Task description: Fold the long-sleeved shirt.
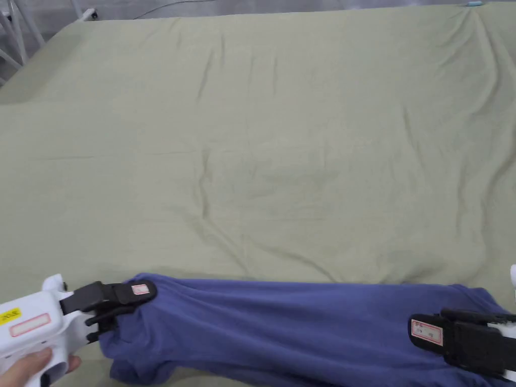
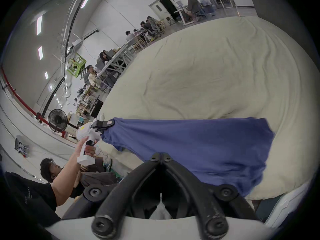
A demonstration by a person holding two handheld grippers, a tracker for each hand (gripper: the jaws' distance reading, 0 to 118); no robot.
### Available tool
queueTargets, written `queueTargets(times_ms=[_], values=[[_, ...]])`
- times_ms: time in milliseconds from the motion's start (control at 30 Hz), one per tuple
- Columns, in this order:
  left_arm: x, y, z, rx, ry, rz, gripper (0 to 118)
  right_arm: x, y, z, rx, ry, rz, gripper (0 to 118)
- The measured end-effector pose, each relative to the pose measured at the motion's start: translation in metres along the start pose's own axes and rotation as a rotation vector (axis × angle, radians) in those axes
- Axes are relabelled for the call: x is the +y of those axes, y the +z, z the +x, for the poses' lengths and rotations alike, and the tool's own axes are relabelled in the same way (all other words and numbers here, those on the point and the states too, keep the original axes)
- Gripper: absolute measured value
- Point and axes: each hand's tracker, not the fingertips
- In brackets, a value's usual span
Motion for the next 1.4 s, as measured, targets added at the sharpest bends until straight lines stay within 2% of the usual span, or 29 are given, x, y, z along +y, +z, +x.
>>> queueTargets(times_ms=[67, 200, 333, 500, 633, 700, 833, 933, 967, 1000, 1033, 1100, 1133, 1233, 1333, 1400], values=[[0.013, 0.025, -0.002, 0.011, 0.012, 0.029, 0, 0.004, -0.002, -0.006, 0.0, -0.007, 0.005, 0], [0.019, 0.067, 0.012, 0.121, -0.048, 0.111, 0, 0.006, -0.001, -0.014, -0.01, 0.014, 0.012, 0], [-0.018, 0.061, 0.057, 0.183, -0.136, 0.118, 0, 0.004, 0.001, -0.015, -0.062, 0.031, 0.002, 0], [-0.098, -0.01, 0.155, 0.153, -0.347, 0.056, 0, 0.001, 0.02, -0.017, -0.09, 0.017, 0.026, 0], [-0.151, -0.093, 0.203, 0.254, -0.474, 0.001, 0, -0.001, 0.046, -0.018, -0.151, 0.035, 0.057, 0], [-0.178, -0.142, 0.211, 0.314, -0.51, -0.045, 0, -0.004, 0.062, -0.015, -0.161, 0.034, 0.071, 0], [-0.209, -0.228, 0.183, 0.382, -0.455, -0.184, 0, -0.011, 0.091, -0.006, -0.161, 0.017, 0.11, 0], [-0.228, -0.277, 0.164, 0.535, -0.524, -0.221, 0, -0.017, 0.101, 0.001, -0.171, 0.011, 0.115, 0], [-0.231, -0.287, 0.156, 0.529, -0.532, -0.226, 4, -0.02, 0.105, 0.004, -0.175, 0.006, 0.117, 0], [-0.234, -0.294, 0.152, 0.52, -0.522, -0.217, 28, -0.022, 0.107, 0.006, -0.177, 0.001, 0.119, 0], [-0.237, -0.298, 0.15, 0.518, -0.517, -0.226, 58, -0.024, 0.11, 0.008, -0.174, -0.005, 0.12, 0], [-0.245, -0.296, 0.159, 0.412, -0.482, -0.251, 92, -0.029, 0.116, 0.012, -0.167, -0.019, 0.126, 0], [-0.25, -0.29, 0.173, 0.426, -0.497, -0.253, 98, -0.03, 0.119, 0.013, -0.163, -0.023, 0.129, 0], [-0.256, -0.27, 0.205, 0.302, -0.583, -0.254, 101, -0.031, 0.128, 0.017, -0.132, -0.046, 0.158, 0], [-0.25, -0.238, 0.234, 0.22, -0.588, -0.203, 105, -0.028, 0.142, 0.016, -0.061, -0.064, 0.215, 0], [-0.239, -0.214, 0.244, 0.15, -0.539, -0.183, 105, -0.026, 0.147, 0.015, -0.044, -0.061, 0.234, 0]])
